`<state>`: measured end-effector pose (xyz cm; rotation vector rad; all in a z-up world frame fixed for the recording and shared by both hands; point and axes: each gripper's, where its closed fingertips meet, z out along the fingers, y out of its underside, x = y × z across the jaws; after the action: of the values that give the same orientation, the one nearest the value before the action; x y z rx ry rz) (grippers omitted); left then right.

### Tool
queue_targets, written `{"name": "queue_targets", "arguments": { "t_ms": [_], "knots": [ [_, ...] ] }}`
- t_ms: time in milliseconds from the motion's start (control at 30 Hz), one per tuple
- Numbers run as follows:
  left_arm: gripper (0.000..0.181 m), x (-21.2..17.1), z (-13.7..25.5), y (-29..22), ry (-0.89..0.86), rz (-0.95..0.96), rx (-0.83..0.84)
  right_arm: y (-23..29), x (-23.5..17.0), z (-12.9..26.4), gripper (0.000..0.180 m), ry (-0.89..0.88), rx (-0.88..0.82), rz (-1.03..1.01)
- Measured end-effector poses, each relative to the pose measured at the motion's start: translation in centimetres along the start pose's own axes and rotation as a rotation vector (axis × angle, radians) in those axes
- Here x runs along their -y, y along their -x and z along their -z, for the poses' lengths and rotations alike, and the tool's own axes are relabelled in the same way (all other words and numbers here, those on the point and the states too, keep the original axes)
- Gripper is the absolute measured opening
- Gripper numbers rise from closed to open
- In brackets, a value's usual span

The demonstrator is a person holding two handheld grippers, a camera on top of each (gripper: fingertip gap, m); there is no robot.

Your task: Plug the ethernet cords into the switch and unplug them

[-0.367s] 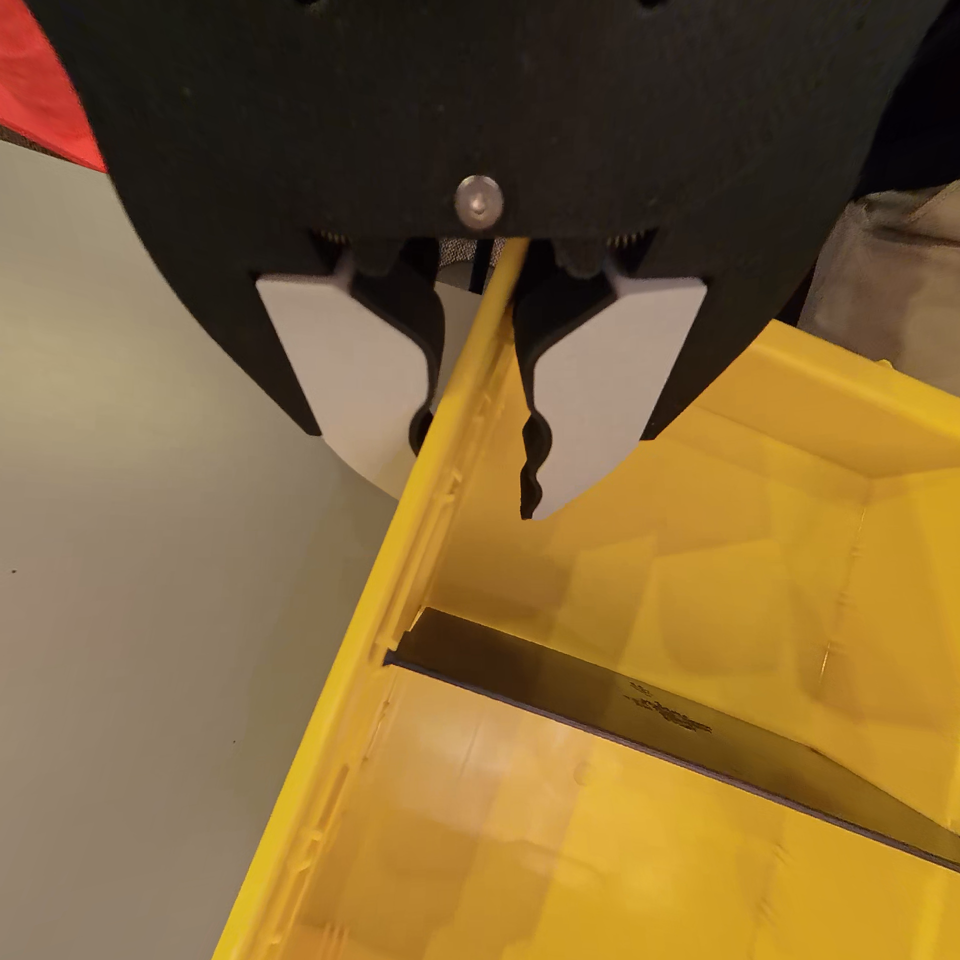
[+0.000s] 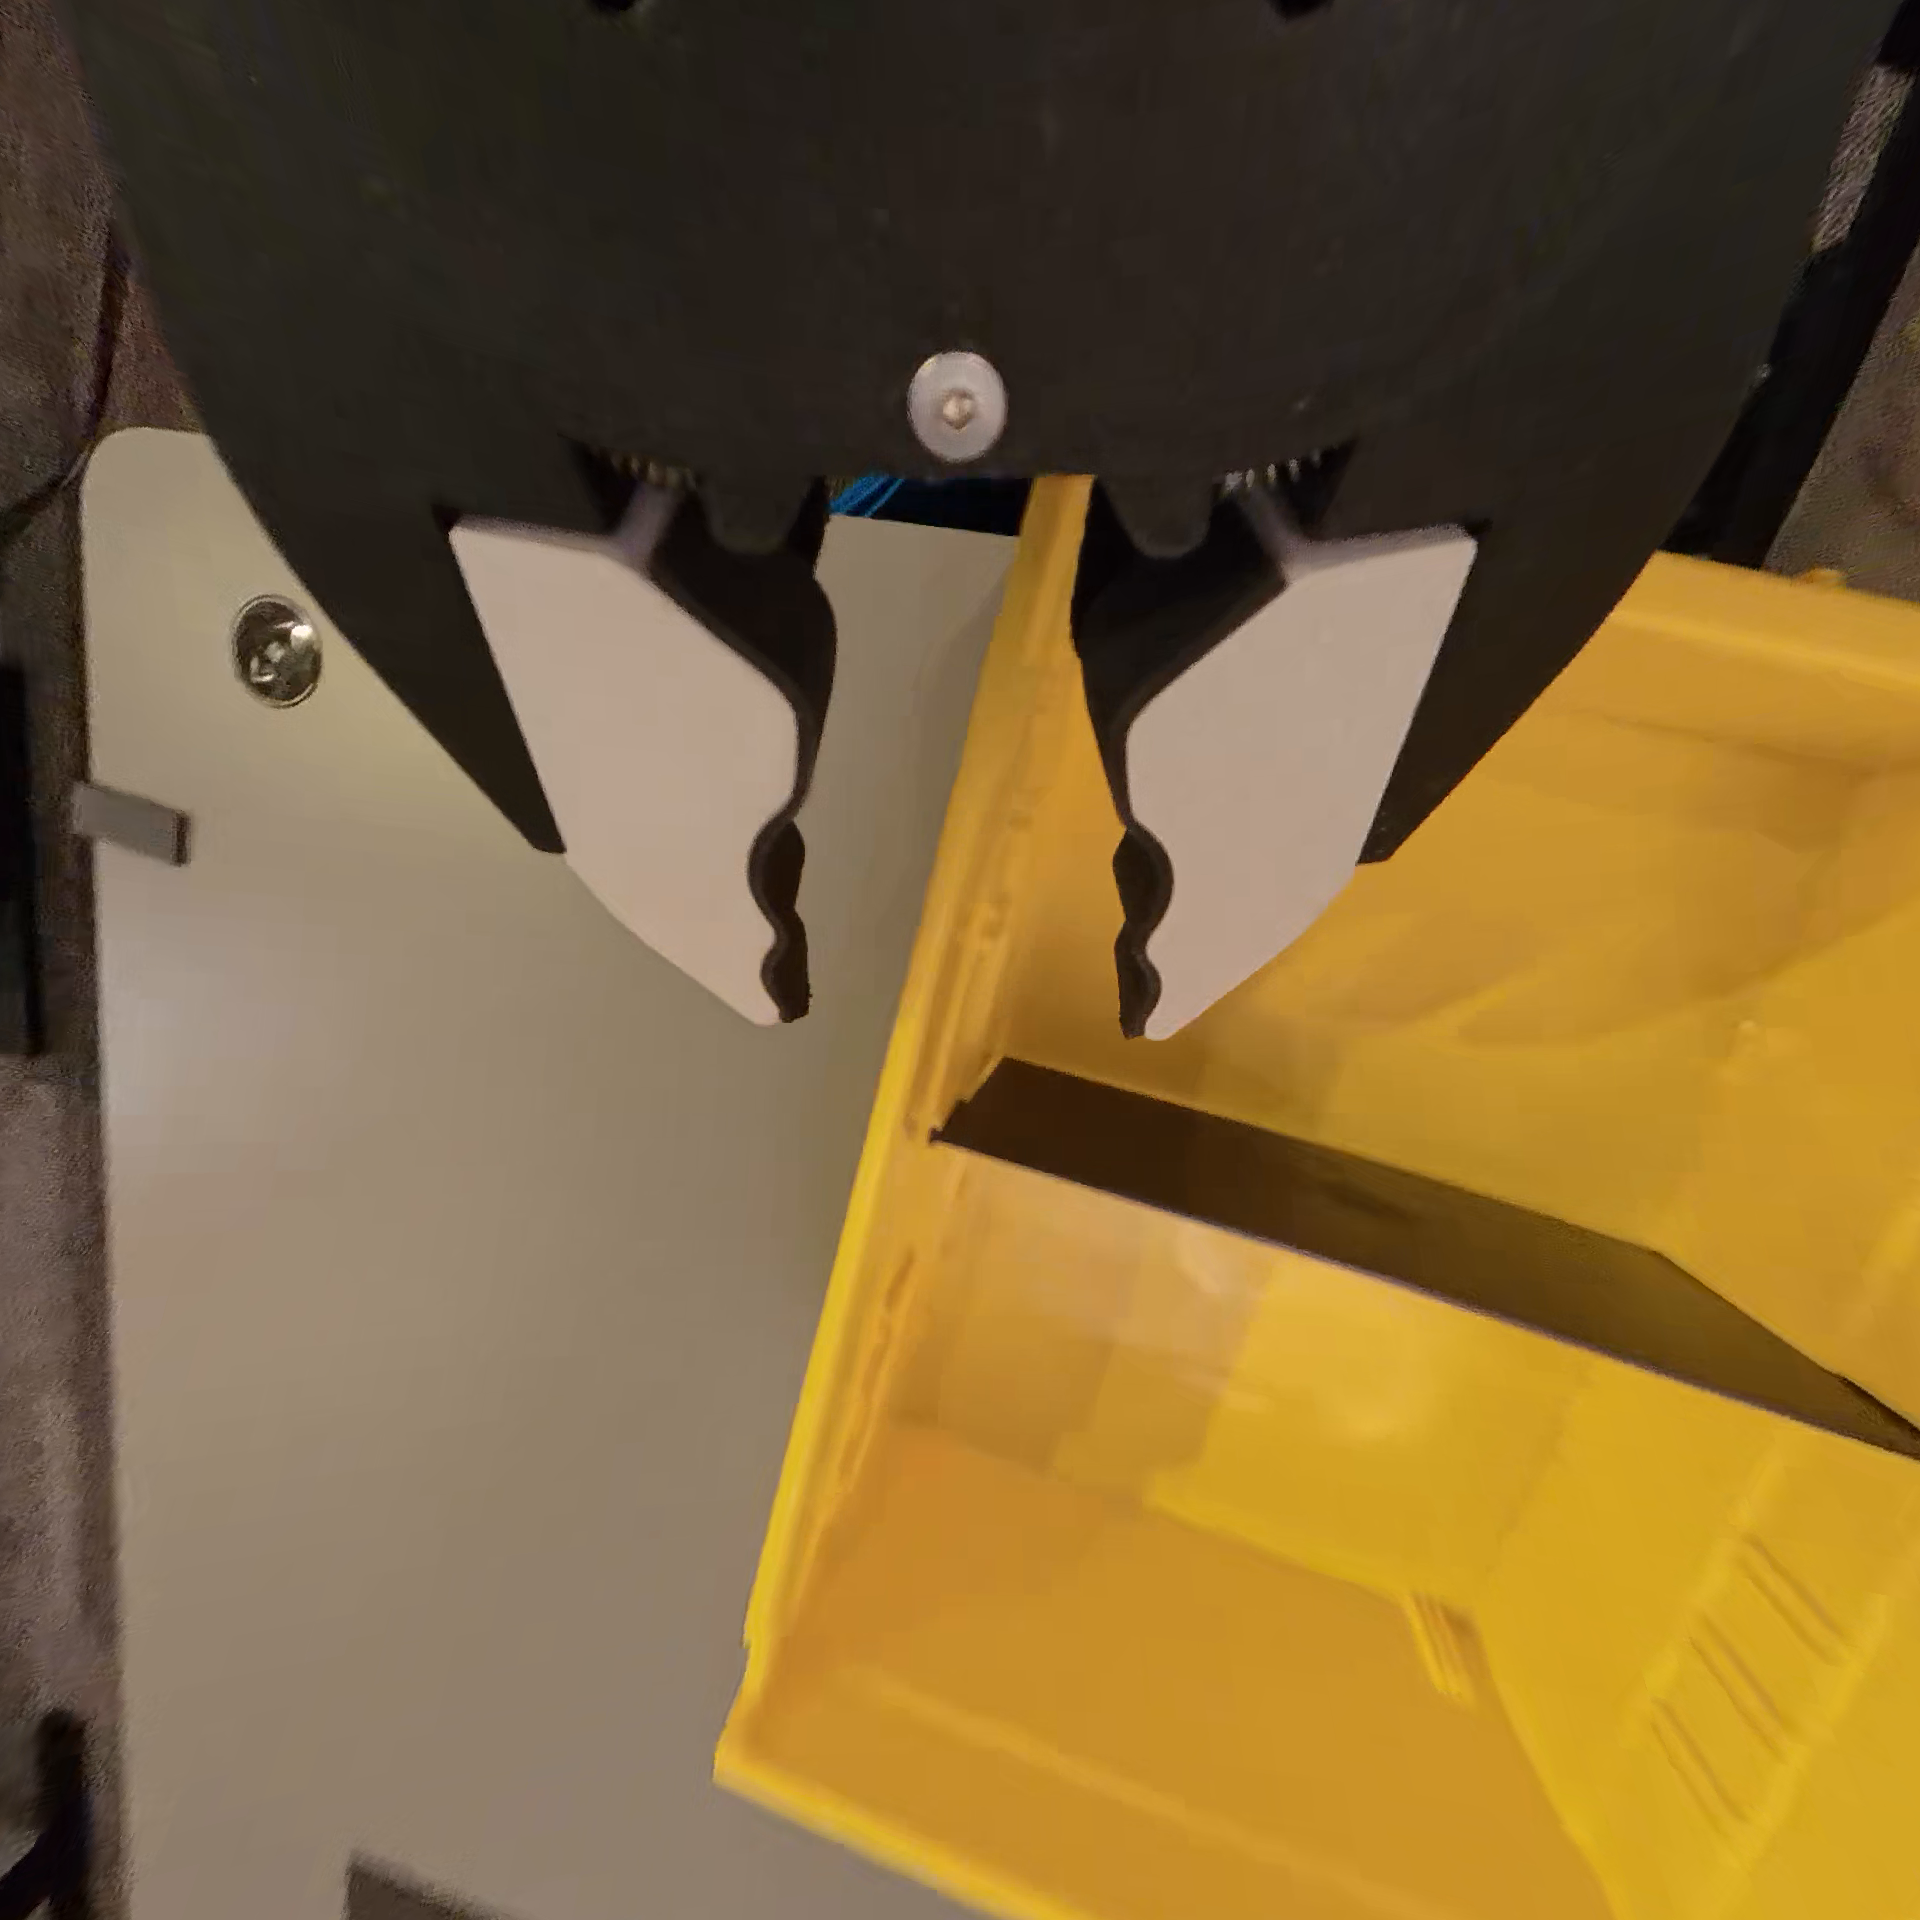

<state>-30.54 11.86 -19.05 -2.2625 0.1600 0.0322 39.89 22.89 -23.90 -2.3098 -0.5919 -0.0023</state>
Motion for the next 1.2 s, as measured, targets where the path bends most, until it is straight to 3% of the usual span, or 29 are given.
{"name": "queue_targets", "arguments": {
  "t_ms": [33,167,267,333,433,467,500,567,833,1033,1200],
  "knots": [
    [0.051,0.1,-1.3,-1.3,0.048,-0.005,-0.041,0.4,0.9,0.7,0.057,-0.029,-0.003,0.010],
    [0.055,-1.7,-7.8,-2.6,0.304,0.042,-0.094,3.6,4.4,3.2,0.054,-0.139,0.021,0.093],
    [0.034,-1.3,-10.9,-1.5,0.342,0.071,-0.071,7.2,6.1,4.4,0.054,-0.173,0.089,0.173],
    [0.040,-2.3,-12.5,-0.9,0.430,0.146,-0.095,9.1,6.8,4.9,0.054,-0.186,0.106,0.232],
    [0.039,-2.4,-13.9,-0.7,0.439,0.249,-0.156,11.7,7.8,5.0,0.053,-0.209,0.167,0.277],
    [0.034,-2.0,-14.1,-0.8,0.418,0.275,-0.186,12.4,8.0,4.8,0.053,-0.208,0.189,0.283],
    [0.016,-1.6,-14.2,-0.5,0.391,0.280,-0.190,13.1,8.3,4.7,0.053,-0.209,0.206,0.292],
    [0.015,-1.5,-14.3,-0.6,0.377,0.285,-0.219,14.4,9.0,4.6,0.053,-0.222,0.232,0.312],
    [0.013,2.2,-11.6,-0.9,0.147,0.164,-0.235,22.7,12.3,6.0,0.051,-0.294,0.466,0.391],
    [0.012,7.6,-5.8,-2.1,-0.060,0.033,-0.256,31.8,15.4,8.4,0.055,-0.357,0.742,0.456],
    [0.012,11.5,-0.5,-6.4,-0.168,-0.151,-0.347,38.2,18.9,9.2,0.059,-0.406,0.935,0.483]
  ]
}}
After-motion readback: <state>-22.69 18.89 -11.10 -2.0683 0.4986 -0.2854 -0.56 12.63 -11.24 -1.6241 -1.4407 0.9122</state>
